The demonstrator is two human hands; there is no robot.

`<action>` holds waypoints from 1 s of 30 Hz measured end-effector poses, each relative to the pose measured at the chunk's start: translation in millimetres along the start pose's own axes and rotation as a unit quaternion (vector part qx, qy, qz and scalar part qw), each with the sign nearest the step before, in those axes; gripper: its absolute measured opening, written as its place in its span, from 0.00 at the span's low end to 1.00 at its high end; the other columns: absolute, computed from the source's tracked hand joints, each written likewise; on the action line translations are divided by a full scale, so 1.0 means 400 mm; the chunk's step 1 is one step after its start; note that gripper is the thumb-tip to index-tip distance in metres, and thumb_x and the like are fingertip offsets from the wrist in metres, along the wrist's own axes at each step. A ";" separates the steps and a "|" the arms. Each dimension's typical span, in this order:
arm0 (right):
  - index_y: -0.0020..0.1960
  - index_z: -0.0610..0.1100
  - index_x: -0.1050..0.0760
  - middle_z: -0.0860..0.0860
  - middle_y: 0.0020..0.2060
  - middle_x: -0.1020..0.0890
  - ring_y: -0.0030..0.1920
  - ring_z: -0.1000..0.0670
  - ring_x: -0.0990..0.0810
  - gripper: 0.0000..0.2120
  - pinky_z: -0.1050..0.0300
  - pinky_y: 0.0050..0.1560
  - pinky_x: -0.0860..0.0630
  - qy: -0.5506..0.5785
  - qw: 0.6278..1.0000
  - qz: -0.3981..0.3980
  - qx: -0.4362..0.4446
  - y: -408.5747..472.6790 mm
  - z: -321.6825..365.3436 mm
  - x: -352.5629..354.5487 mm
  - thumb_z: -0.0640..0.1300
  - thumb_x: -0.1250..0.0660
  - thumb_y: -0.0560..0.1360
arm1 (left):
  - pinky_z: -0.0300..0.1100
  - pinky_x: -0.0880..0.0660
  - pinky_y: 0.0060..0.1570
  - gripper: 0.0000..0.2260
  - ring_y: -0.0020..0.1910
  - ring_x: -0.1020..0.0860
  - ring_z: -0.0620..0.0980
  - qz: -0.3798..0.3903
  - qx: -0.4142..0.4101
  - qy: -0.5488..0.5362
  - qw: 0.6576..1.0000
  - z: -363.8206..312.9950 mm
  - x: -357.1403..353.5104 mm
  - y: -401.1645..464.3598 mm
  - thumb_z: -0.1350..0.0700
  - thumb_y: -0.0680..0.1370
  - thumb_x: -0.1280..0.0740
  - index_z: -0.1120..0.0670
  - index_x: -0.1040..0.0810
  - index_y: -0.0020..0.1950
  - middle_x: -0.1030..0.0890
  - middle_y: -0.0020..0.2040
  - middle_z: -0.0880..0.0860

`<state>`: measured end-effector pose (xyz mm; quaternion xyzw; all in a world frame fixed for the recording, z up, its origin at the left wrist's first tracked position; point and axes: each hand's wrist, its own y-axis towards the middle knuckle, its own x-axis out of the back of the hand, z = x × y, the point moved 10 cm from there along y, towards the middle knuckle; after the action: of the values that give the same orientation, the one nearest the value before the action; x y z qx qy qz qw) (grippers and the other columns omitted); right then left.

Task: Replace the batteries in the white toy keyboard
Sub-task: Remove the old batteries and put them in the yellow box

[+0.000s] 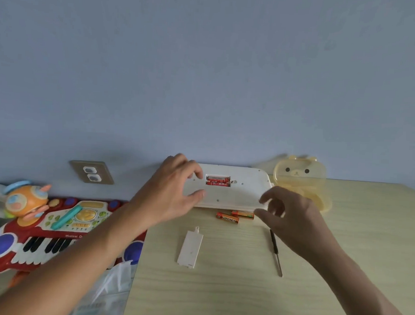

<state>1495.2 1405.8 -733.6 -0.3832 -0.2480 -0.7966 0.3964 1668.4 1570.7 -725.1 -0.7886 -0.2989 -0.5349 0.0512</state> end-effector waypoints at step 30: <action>0.53 0.52 0.23 0.63 0.45 0.25 0.50 0.56 0.26 0.19 0.72 0.45 0.33 0.048 0.996 0.020 0.078 0.158 0.033 -0.102 0.51 0.20 0.65 | 0.47 0.41 0.54 0.17 0.55 0.39 0.51 0.204 -0.138 0.092 0.965 -0.065 -0.189 0.174 0.53 0.70 0.42 0.44 0.32 0.58 0.37 0.53 0.48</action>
<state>1568.7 1397.4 -753.0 -0.3170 -0.2822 -0.7844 0.4523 1664.7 1471.9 -763.7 -0.7800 -0.0486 -0.6191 0.0771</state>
